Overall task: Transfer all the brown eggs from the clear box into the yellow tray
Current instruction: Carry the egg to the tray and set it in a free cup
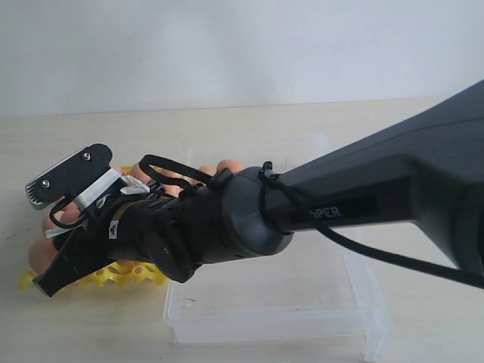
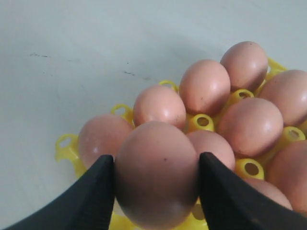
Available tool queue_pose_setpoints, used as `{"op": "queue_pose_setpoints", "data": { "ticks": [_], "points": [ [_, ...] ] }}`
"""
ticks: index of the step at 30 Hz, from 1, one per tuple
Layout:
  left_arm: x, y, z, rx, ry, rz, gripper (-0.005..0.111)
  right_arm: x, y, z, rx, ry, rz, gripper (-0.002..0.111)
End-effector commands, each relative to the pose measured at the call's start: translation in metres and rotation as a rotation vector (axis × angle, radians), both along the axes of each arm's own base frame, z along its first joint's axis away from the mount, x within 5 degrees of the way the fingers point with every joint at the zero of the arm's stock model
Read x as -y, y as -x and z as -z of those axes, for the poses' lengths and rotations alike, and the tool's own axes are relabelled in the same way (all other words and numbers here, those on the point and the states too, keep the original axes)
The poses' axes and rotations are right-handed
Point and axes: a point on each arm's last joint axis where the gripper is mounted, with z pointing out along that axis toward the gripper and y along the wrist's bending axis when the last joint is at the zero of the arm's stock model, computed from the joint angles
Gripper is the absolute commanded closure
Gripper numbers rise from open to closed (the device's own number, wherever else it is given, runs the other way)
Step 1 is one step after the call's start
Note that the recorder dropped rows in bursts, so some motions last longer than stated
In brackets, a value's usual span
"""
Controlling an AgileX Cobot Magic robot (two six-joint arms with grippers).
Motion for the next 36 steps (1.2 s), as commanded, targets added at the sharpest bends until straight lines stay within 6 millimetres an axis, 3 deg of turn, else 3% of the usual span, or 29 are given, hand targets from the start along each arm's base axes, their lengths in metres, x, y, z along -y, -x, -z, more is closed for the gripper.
{"op": "queue_pose_setpoints", "data": {
  "ticks": [1,13,19,32,36],
  "points": [
    [0.000,0.000,-0.002,0.018,0.006,0.000,0.107,-0.004,0.002,0.003,-0.021,-0.007,0.003,0.108],
    [0.000,0.000,-0.002,0.018,0.006,0.000,0.107,-0.009,0.002,0.003,-0.048,-0.015,0.012,0.103],
    [0.000,0.000,-0.002,0.018,0.006,0.000,0.107,-0.017,0.001,0.015,-0.133,0.084,-0.011,0.102],
    [0.000,0.000,-0.002,0.018,0.006,0.000,0.107,-0.019,0.000,0.007,-0.131,0.072,-0.011,0.051],
    [0.000,0.000,-0.002,0.018,0.006,0.000,0.107,-0.017,0.001,-0.010,-0.120,0.068,-0.022,0.047]
  ]
}}
